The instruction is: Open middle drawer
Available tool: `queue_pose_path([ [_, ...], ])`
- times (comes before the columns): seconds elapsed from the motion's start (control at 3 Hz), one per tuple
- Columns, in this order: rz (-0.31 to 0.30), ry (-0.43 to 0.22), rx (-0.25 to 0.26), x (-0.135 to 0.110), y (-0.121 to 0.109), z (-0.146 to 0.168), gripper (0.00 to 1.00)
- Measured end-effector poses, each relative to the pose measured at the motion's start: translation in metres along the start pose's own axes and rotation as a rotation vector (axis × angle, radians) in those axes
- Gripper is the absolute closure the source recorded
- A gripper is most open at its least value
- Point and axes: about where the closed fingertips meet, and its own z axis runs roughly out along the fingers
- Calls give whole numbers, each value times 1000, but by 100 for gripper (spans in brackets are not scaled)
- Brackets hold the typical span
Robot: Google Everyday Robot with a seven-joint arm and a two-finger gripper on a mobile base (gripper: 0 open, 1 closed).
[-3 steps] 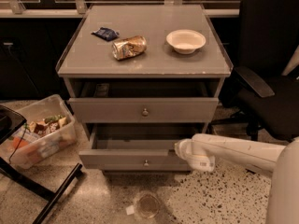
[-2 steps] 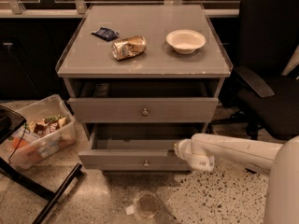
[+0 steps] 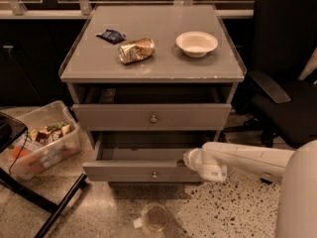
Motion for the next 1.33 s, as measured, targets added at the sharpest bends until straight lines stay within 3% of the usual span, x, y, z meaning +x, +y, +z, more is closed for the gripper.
queue_pose_path([
  [0.33,-26,8,-1,3,1,4,100],
  [0.67,-94,15,3,9,2,11,84],
  [1.33,-114,29,2,17,5,8,37],
])
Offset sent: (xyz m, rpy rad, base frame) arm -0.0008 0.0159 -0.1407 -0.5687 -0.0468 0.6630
